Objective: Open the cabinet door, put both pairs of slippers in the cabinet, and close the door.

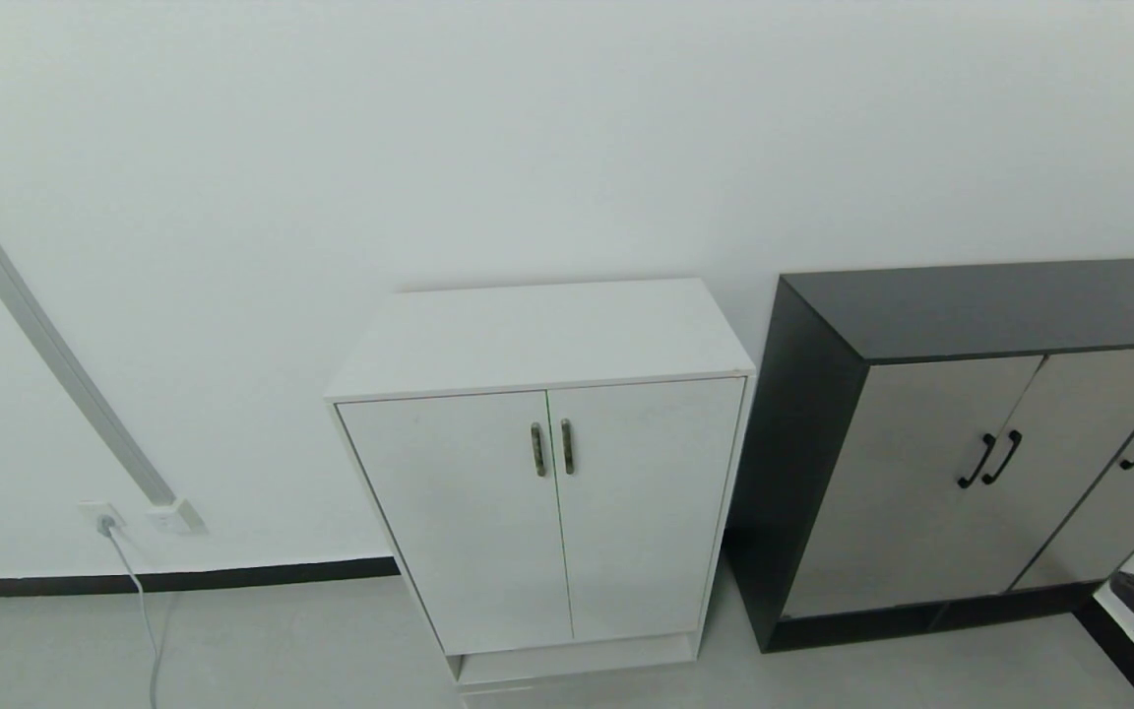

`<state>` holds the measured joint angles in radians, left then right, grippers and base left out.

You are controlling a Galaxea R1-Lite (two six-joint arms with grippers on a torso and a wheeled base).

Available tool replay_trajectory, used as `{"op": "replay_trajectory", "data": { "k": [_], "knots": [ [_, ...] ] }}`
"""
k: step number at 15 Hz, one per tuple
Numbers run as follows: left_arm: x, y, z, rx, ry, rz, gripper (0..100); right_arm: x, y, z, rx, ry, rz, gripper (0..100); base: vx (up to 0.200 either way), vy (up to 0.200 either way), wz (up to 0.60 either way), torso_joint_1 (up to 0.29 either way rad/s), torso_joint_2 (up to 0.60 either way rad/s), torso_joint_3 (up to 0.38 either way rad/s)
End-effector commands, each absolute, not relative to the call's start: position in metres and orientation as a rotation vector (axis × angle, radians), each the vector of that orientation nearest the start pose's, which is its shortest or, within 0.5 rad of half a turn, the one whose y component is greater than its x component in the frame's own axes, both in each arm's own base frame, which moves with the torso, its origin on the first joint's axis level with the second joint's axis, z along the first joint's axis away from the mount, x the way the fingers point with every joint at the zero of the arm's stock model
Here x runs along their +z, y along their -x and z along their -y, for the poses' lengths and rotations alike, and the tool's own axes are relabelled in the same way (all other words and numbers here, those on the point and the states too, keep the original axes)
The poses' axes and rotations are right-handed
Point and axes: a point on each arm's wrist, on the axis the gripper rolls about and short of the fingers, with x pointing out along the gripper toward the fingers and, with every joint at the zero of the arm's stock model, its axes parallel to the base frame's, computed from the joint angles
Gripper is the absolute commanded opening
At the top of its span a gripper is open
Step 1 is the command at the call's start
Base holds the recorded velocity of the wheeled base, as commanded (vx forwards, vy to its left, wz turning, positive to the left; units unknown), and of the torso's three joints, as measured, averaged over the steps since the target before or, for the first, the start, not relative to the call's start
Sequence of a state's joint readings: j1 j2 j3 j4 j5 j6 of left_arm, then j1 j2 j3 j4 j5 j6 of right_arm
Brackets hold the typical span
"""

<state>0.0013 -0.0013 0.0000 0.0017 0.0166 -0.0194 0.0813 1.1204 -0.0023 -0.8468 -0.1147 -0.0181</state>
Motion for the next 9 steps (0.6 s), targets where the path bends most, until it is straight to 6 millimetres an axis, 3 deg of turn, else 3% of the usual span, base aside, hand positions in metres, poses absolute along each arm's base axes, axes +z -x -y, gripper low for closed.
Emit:
{"op": "replay_trajectory", "data": {
  "k": [1,5,9],
  "knots": [
    [0.075,0.023,0.0,0.018,0.02,-0.001,0,0.122,-0.072,-0.004,-0.009,0.035,-0.214,0,0.0,0.0,0.0,0.0,0.0,0.0],
    [0.075,0.023,0.0,0.018,0.02,-0.001,0,0.102,-0.024,-0.002,0.103,0.028,-0.284,0,0.0,0.0,0.0,0.0,0.0,0.0],
    [0.075,0.023,0.0,0.018,0.02,-0.001,0,0.093,-0.01,-0.002,0.146,0.026,-0.279,0,0.0,0.0,0.0,0.0,0.0,0.0]
  ]
}}
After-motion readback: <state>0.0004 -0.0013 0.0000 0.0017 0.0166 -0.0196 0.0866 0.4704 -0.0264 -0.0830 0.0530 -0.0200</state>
